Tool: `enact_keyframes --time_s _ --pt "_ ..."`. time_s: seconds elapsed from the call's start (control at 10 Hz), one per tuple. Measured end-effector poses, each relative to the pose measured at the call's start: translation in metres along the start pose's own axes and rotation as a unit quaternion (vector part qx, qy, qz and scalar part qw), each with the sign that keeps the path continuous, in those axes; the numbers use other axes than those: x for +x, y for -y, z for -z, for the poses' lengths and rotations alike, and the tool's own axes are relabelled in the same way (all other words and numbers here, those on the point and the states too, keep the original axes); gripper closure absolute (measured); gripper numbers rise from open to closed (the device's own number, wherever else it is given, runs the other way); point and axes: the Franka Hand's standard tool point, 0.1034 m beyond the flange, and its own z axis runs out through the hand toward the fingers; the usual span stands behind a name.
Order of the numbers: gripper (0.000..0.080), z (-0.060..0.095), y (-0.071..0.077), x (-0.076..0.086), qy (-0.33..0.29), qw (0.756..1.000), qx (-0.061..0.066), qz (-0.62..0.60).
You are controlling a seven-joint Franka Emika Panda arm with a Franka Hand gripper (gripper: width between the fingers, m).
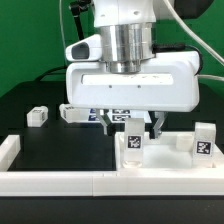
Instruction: Assemble square table
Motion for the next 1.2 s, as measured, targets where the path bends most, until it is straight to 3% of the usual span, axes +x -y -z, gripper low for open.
enact_keyframes --time_s 0.1,0.2,0.3,0.6,0.7,1.0,1.2 --pt "0.0275 -0.0001 -0.0003 0.0001 0.000 1.000 0.000 0.000" --pt "0.0457 -0.0003 0.0000 -0.0002 0.000 1.000 0.000 -0.023" --pt "0.0511 -0.0004 0.0000 -0.0002 0.000 0.998 0.001 -0.068" --pt "0.0511 -0.0007 -0.0001 0.0017 0.004 0.983 0.001 -0.186" --pt "0.0511 -0.0012 -0.0011 0.0021 0.006 0.964 0.006 -0.265" --pt "0.0509 -0.0028 -0.0048 0.0028 0.021 0.862 0.032 -0.505" --pt "0.0509 -0.0027 -0.0055 0.0024 0.020 0.849 0.036 -0.526"
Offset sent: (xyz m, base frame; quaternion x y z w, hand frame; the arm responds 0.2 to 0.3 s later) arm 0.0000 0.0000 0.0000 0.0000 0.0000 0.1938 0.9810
